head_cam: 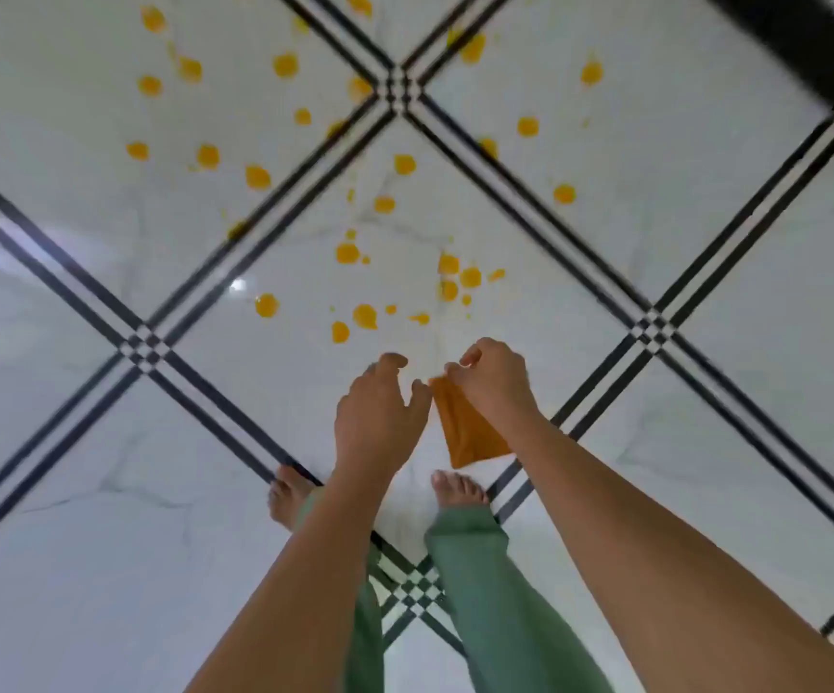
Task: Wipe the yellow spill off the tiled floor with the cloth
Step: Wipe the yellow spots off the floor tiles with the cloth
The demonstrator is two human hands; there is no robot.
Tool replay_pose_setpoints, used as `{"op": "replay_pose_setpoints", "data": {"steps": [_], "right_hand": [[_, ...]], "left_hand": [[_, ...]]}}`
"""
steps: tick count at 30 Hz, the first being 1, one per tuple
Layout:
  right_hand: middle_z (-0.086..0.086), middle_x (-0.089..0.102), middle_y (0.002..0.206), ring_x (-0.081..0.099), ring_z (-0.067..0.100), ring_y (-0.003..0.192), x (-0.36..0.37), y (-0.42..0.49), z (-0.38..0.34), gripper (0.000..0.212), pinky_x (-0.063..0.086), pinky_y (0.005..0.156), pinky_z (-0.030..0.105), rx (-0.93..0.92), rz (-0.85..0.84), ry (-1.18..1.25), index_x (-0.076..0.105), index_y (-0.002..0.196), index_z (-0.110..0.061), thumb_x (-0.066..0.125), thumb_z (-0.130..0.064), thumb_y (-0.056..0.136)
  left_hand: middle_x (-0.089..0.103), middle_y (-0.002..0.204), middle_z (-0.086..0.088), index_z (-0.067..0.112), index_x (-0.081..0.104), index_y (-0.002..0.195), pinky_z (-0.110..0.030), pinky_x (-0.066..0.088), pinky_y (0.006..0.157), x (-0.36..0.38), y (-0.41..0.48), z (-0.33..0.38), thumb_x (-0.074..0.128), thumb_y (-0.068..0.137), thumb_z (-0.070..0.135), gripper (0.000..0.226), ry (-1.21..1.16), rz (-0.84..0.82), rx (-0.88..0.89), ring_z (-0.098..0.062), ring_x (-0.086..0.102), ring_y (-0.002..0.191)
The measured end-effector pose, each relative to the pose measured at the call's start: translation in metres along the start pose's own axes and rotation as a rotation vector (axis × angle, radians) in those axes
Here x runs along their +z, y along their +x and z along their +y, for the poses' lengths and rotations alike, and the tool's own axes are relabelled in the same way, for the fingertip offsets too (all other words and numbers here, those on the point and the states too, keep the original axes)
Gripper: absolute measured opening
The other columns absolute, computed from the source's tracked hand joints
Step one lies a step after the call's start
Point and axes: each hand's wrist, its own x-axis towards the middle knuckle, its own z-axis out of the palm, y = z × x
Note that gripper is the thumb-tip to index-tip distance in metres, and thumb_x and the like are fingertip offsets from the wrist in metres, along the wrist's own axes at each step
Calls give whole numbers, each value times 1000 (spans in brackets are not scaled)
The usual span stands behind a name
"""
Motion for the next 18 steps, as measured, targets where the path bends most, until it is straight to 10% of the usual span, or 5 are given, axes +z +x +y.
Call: {"op": "replay_pose_setpoints", "data": {"steps": [7, 12, 18], "right_hand": [[12, 58, 109, 58, 28, 98, 119, 94, 80, 36, 48, 79, 33, 95, -9, -214, 52, 112, -4, 62, -28, 87], [8, 55, 83, 55, 23, 79, 132, 115, 86, 10, 33, 56, 20, -35, 151, -79, 52, 83, -7, 59, -14, 86], [8, 59, 80, 55, 20, 74, 123, 152, -2, 11, 41, 68, 23, -484, 484, 179, 58, 82, -6, 64, -16, 83]], "left_hand": [[54, 128, -6, 12, 49, 126, -37, 34, 93, 103, 95, -91, 48, 91, 26, 38, 82, 83, 39, -25, 49, 116], [57, 125, -5, 11, 53, 122, -38, 35, 93, 103, 133, -117, 48, 89, 24, 36, 54, 230, 91, -25, 51, 115], [56, 128, -9, 9, 55, 120, -42, 35, 95, 67, 175, -147, 43, 86, 29, 41, 49, 453, 113, -28, 51, 119]]}}
